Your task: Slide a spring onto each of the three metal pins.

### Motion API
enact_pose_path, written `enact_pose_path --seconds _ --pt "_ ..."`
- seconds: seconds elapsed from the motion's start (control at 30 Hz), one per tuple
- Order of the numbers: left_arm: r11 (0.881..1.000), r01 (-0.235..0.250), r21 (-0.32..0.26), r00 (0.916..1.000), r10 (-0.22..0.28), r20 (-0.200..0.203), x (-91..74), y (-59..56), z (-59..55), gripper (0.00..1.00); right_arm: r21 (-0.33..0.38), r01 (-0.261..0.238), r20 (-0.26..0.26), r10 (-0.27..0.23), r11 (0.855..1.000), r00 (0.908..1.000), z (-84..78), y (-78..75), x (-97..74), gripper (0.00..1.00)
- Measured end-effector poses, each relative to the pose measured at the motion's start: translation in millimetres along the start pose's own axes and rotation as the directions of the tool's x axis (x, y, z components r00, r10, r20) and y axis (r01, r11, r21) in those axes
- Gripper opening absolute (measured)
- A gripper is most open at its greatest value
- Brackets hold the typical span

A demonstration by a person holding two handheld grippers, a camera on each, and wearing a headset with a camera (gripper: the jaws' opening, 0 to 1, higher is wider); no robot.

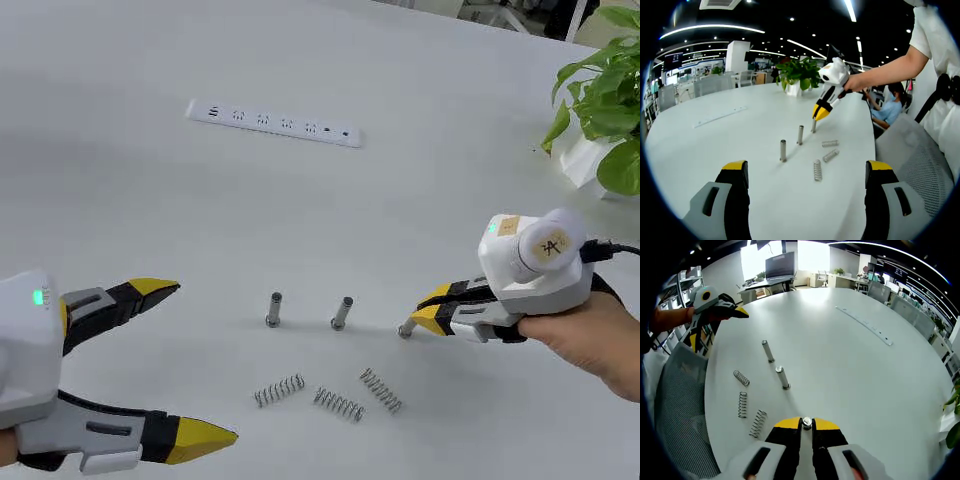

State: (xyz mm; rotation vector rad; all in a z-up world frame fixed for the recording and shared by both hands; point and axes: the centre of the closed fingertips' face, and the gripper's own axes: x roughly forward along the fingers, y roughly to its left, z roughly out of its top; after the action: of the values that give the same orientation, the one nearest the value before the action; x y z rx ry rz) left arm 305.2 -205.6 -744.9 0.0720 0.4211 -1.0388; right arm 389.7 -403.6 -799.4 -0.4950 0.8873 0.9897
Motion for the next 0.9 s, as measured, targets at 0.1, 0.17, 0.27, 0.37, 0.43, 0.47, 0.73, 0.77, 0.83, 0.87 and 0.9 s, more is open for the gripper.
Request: enact_pose_path --seconds 0.1,0.17,0.27,0.37,0.43,0.47,0.73,0.77,0.83,0.87,0.9 --pt "1.000 0.000 -0.001 1.0000 0.000 0.002 0.1 0.0 0.4 0.96 -0.006 0.004 0.002 -0.004 1.000 1.0000 0.5 -0.8 0.3 0.04" --pt "1.000 -0.001 0.000 1.0000 0.001 0.002 0.1 0.4 0.6 0.96 -0.005 0.003 0.000 -0.003 1.000 1.0000 0.7 -0.7 0.3 0.04" --pt "1.000 0.000 -0.001 1.0000 0.000 0.003 0.0 0.2 0.8 0.96 -0.002 0.000 0.001 0.000 1.000 1.0000 0.8 -0.5 0.1 0.04" --pt "1.000 0.000 -0.001 1.0000 0.000 0.003 0.0 0.2 1.1 0.96 0.003 0.003 0.012 -0.003 1.000 0.9999 3.3 -1.3 -0.9 0.04" --pt "1.000 0.002 0.000 1.0000 -0.002 0.002 0.2 -0.2 1.1 0.96 0.005 0.003 0.015 -0.003 1.000 0.9999 4.3 -1.3 -1.4 0.05" --pt "1.000 0.002 0.001 1.0000 -0.002 0.000 0.3 -0.2 1.0 0.96 0.006 0.004 0.014 -0.004 1.000 0.9999 4.5 -1.4 -1.5 0.05" --pt "1.000 0.004 0.006 1.0000 -0.004 0.002 0.9 -0.7 3.3 0.96 0.003 0.010 0.023 -0.010 1.000 0.9997 7.7 -1.7 -4.6 0.08" --pt "1.000 0.005 0.007 1.0000 -0.005 0.002 1.1 -1.1 3.6 0.96 0.003 0.012 0.027 -0.012 1.000 0.9996 8.7 -1.9 -5.6 0.09" --pt "1.000 0.006 0.009 1.0000 -0.006 0.001 1.3 -1.6 4.0 0.96 0.008 0.012 0.033 -0.013 1.000 0.9994 9.6 -1.7 -6.7 0.10" --pt "1.000 0.008 0.010 1.0000 -0.008 0.000 1.4 -2.2 4.0 0.96 0.006 0.015 0.032 -0.016 1.000 0.9994 9.3 -1.1 -7.7 0.11" --pt "1.000 0.009 0.011 1.0000 -0.009 0.001 1.5 -2.5 4.2 0.96 0.005 0.016 0.033 -0.016 1.000 0.9993 9.5 -0.8 -8.2 0.12"
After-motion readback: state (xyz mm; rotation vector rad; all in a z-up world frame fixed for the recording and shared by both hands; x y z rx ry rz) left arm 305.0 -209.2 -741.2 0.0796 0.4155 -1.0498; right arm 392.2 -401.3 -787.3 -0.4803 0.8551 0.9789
